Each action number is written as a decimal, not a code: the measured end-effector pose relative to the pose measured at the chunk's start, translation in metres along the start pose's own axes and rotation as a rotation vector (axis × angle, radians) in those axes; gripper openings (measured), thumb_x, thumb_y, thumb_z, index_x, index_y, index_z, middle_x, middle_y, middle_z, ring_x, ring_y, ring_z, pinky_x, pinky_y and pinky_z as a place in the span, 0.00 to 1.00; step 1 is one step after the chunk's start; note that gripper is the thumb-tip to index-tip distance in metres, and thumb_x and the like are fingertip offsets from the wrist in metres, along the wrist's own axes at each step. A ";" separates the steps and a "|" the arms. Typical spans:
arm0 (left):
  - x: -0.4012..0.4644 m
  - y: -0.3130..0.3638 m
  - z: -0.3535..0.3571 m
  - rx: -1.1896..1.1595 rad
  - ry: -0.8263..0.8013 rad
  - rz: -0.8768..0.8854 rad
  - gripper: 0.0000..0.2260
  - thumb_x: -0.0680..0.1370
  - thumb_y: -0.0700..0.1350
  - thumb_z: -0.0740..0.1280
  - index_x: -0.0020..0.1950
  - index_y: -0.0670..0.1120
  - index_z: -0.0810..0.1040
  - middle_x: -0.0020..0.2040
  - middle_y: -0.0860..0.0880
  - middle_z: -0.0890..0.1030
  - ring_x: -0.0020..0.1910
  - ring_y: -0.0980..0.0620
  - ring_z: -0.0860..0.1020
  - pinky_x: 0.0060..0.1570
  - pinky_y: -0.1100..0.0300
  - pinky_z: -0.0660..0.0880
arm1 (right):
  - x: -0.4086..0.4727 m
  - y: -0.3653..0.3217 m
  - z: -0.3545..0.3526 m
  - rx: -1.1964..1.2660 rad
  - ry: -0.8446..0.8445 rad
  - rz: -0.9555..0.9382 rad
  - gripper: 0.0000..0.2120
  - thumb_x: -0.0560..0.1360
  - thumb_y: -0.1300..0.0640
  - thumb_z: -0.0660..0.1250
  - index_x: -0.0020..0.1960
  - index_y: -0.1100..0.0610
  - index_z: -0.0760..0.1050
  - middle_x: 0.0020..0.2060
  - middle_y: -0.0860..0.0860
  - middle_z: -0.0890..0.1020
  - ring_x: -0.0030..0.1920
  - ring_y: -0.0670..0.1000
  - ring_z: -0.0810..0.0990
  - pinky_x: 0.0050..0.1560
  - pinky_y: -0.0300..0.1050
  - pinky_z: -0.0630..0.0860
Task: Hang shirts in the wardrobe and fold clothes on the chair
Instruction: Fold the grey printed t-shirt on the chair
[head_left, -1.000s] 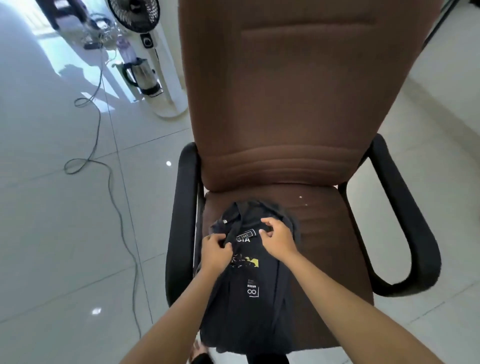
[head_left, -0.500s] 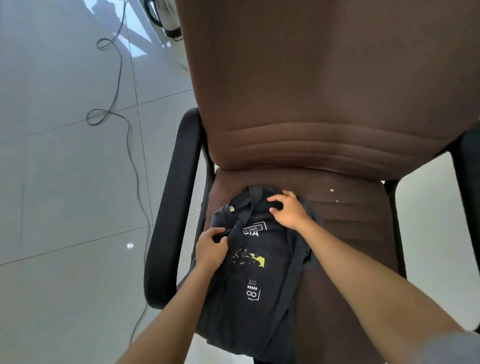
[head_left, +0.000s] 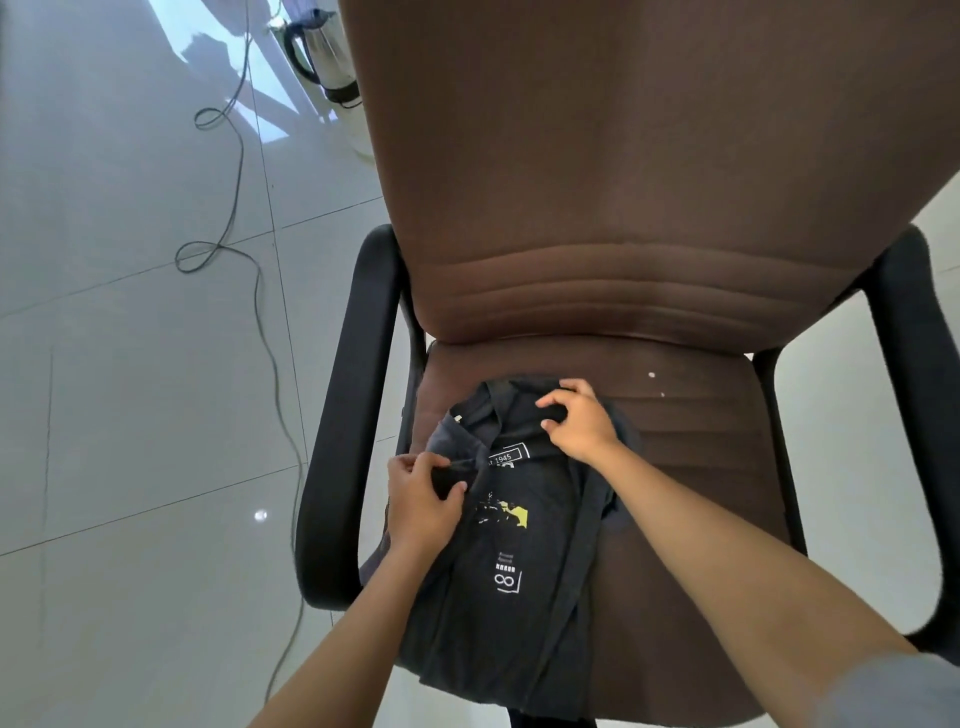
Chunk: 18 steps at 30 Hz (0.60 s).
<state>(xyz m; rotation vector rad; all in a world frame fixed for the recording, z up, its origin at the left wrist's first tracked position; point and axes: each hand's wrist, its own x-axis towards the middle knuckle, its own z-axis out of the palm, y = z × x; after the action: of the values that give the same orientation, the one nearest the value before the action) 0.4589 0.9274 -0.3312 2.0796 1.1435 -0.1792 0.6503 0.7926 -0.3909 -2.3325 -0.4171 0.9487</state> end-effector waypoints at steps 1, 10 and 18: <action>-0.001 -0.002 0.002 0.024 0.047 0.047 0.13 0.71 0.49 0.73 0.52 0.52 0.75 0.57 0.52 0.66 0.56 0.53 0.70 0.53 0.59 0.73 | 0.001 -0.001 -0.001 -0.030 -0.029 -0.002 0.12 0.75 0.59 0.70 0.57 0.51 0.78 0.72 0.48 0.62 0.58 0.53 0.78 0.59 0.45 0.72; -0.002 -0.010 0.039 0.185 -0.074 0.158 0.18 0.71 0.58 0.69 0.60 0.56 0.79 0.64 0.50 0.72 0.63 0.48 0.70 0.61 0.53 0.69 | 0.022 0.003 0.015 -0.136 -0.078 -0.042 0.11 0.74 0.57 0.70 0.56 0.47 0.79 0.74 0.49 0.57 0.67 0.52 0.71 0.64 0.47 0.71; 0.010 -0.007 0.041 0.207 -0.146 0.079 0.20 0.72 0.57 0.69 0.61 0.50 0.78 0.57 0.54 0.75 0.57 0.52 0.73 0.58 0.55 0.70 | 0.016 0.012 0.014 -0.143 -0.057 -0.067 0.08 0.73 0.60 0.70 0.50 0.51 0.81 0.57 0.52 0.67 0.41 0.50 0.76 0.58 0.44 0.74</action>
<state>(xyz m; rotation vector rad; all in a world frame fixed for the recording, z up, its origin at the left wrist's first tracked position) 0.4684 0.9090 -0.3681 2.2471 0.9883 -0.4201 0.6520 0.7960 -0.4148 -2.4074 -0.6004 0.9834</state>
